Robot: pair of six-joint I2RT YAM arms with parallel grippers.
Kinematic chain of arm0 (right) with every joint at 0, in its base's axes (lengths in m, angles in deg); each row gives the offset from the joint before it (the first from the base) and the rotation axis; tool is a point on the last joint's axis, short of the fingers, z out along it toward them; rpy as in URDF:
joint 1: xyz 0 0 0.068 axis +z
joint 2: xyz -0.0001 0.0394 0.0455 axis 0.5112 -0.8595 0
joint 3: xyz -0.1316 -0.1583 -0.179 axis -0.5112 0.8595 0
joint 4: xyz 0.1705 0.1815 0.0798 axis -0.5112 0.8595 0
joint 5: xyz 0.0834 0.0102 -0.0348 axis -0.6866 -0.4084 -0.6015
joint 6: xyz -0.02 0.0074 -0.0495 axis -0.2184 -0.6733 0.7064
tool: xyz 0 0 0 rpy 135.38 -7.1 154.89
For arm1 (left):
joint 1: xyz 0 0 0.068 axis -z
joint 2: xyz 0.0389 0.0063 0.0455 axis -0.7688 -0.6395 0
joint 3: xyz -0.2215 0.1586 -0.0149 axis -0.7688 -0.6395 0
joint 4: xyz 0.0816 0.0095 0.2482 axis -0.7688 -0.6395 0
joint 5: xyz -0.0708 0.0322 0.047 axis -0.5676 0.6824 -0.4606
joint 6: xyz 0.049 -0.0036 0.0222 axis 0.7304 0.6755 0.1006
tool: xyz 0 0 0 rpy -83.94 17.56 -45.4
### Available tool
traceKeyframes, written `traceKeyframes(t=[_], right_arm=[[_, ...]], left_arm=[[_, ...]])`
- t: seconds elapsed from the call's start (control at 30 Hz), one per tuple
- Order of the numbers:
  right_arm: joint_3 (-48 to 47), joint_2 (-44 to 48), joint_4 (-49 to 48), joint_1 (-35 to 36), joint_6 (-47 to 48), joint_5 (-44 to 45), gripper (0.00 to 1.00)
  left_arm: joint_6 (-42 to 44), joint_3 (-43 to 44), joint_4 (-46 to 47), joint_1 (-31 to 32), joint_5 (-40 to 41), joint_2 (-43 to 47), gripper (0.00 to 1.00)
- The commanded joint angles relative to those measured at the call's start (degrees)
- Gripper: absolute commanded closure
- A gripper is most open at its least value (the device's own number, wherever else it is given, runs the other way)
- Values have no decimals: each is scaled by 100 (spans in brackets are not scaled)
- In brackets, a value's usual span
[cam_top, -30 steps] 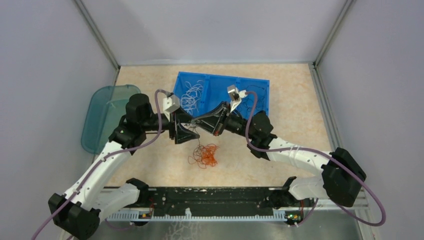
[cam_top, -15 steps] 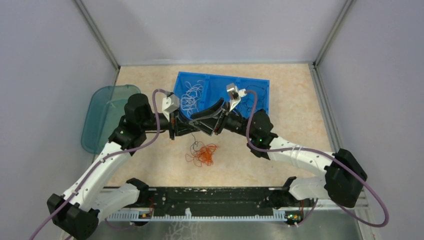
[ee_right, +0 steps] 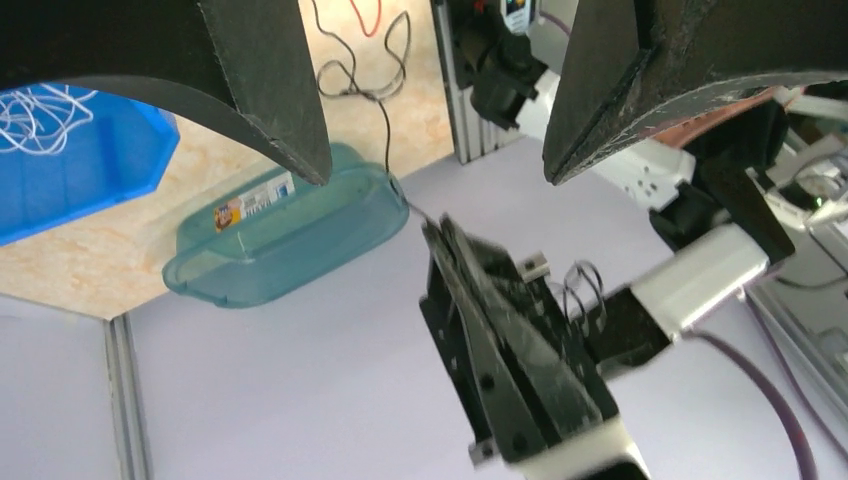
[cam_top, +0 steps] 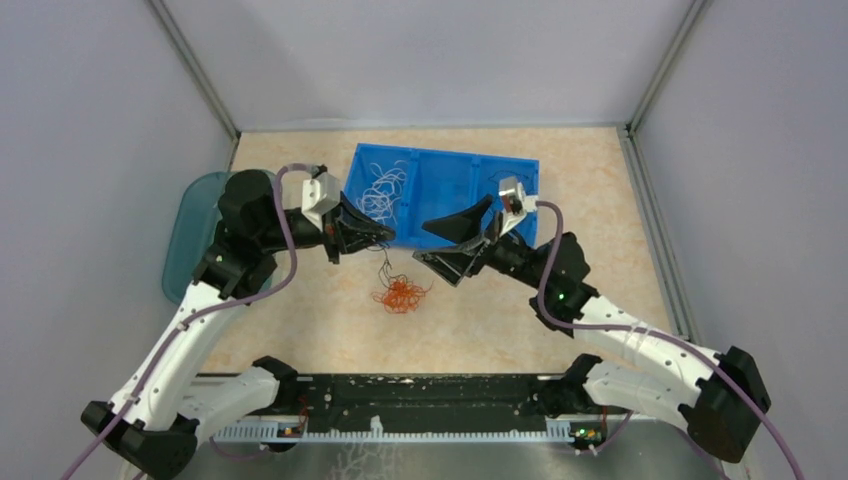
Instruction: Untangle the cables
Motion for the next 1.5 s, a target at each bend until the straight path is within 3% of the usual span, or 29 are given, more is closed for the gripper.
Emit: traceKeyframes(t=[0.0,0.17,0.3,0.5,0.8,1.03,1.17,1.27,1.47], right_arm=[[266,111,13,-8,587,-493,22],[110,-525,-430,189,749,-357,22],[-459,-1057,-97,570,1369,-122,22],[-615,-1847,-700,732,1169,55,28],[-72,-2537,-1456,984,946,535,44],[682,-2713,-2134,984,654,813,48],[1046,-2750,-2484,983,385,866,47],[1216,-2441,-2410,984,356,1024,41],[1093,-914,-623,813,859,2106,26]], left_arm=[[11,454,-79,18,-140,-8,100],[-264,969,59,25,-224,-285,100],[-554,1160,234,59,-246,-342,100],[-718,1708,327,94,-230,-528,100],[-759,2630,442,113,-206,-821,100],[-646,3206,601,116,-62,-937,100],[-465,3450,704,120,167,-1015,100],[-359,3371,701,125,249,-1060,100],[-453,2672,965,133,364,-1142,100]])
